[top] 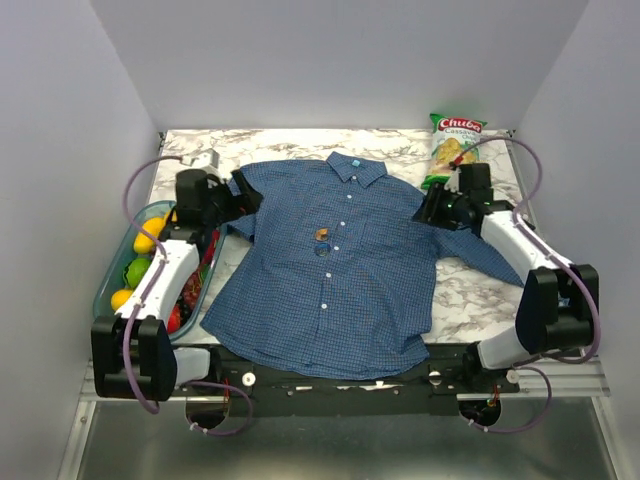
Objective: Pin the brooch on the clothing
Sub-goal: Flatten out the clothes at the center of the board, then reset both arms
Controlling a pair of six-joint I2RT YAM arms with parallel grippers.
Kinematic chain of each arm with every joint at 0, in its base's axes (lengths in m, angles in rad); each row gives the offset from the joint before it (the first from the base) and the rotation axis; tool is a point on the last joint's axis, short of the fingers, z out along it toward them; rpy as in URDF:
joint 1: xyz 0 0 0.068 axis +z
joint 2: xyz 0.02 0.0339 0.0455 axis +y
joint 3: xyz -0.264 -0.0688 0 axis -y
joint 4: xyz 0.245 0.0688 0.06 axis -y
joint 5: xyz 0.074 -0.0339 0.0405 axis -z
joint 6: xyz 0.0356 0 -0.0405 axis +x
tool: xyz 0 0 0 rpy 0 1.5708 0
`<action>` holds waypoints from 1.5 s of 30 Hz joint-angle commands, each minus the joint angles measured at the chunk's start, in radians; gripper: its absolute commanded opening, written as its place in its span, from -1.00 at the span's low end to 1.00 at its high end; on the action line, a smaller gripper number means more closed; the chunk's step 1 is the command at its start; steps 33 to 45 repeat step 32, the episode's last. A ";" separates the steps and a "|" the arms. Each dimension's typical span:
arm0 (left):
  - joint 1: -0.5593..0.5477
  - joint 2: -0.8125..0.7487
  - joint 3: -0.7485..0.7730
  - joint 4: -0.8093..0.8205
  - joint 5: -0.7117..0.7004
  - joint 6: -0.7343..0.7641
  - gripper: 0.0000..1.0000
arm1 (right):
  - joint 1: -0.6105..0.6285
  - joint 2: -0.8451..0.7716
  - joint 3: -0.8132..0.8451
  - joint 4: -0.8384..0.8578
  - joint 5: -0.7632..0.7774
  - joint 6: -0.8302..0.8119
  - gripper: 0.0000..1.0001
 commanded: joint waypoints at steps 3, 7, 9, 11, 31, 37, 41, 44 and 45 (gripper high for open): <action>0.172 -0.039 0.108 -0.172 0.071 0.092 0.97 | -0.165 -0.123 -0.041 -0.056 0.032 -0.085 0.15; 0.204 -0.115 0.145 -0.264 0.074 0.118 0.97 | -0.228 -0.284 -0.070 -0.073 0.064 -0.100 0.16; 0.207 -0.167 0.160 -0.321 0.060 0.129 0.98 | -0.230 -0.337 -0.075 -0.075 0.104 -0.094 0.15; 0.207 -0.235 0.159 -0.332 0.083 0.129 0.98 | -0.230 -0.415 -0.080 -0.075 0.133 -0.093 0.16; 0.207 -0.451 0.039 -0.271 -0.001 0.135 0.98 | -0.230 -0.688 -0.216 0.086 0.152 -0.131 0.25; 0.207 -0.453 0.042 -0.272 -0.003 0.135 0.98 | -0.230 -0.690 -0.216 0.085 0.149 -0.131 0.25; 0.207 -0.453 0.042 -0.272 -0.003 0.135 0.98 | -0.230 -0.690 -0.216 0.085 0.149 -0.131 0.25; 0.207 -0.453 0.042 -0.272 -0.003 0.135 0.98 | -0.230 -0.690 -0.216 0.085 0.149 -0.131 0.25; 0.207 -0.453 0.042 -0.272 -0.003 0.135 0.98 | -0.230 -0.690 -0.216 0.085 0.149 -0.131 0.25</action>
